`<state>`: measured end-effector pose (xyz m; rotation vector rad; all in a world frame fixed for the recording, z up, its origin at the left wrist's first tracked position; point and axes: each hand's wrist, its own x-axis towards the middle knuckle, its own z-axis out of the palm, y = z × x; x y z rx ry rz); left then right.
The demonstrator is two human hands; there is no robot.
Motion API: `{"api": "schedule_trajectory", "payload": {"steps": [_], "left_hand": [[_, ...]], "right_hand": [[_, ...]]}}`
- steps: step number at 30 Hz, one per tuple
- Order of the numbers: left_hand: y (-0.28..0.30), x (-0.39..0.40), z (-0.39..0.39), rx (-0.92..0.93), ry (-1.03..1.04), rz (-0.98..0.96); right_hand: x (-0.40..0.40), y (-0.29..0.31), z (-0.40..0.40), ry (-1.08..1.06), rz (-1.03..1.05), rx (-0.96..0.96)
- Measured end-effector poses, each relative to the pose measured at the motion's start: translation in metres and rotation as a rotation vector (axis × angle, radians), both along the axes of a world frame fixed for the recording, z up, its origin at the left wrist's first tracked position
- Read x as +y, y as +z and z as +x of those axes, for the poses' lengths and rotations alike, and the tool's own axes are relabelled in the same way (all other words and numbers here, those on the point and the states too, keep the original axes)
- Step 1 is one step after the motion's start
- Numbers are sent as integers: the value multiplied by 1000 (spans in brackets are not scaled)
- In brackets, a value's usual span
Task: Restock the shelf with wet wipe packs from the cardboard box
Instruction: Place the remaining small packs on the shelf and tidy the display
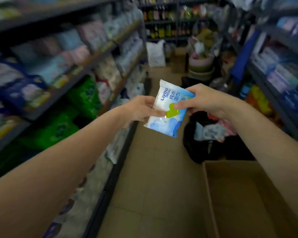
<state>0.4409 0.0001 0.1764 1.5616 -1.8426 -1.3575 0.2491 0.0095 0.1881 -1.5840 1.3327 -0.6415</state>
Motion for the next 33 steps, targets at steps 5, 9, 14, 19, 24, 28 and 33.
{"api": "schedule_trajectory", "payload": {"steps": [5,9,14,19,24,28,33], "left_hand": [[86,123,130,-125,297,-426],[145,239,253,-392,601,-655],[222,380,395,-498,969,-800],[269,487,471,-672,1115,-984],[337,550,531,-1078,1164,-469],[342,553,570,-1330,1175,73],[323,547,610,-1320,1086,282]], "right_hand": [[68,87,136,143,-228,-39],[132,153,293,392,-505,86],[245,236,476,656,-844,-90],[336,297,581,894,-1121,-162],[383,347,646,986,-1287,-166],[408,348,723,1021,-1459,-8],[414,338,771,934,-1658,464]]}}
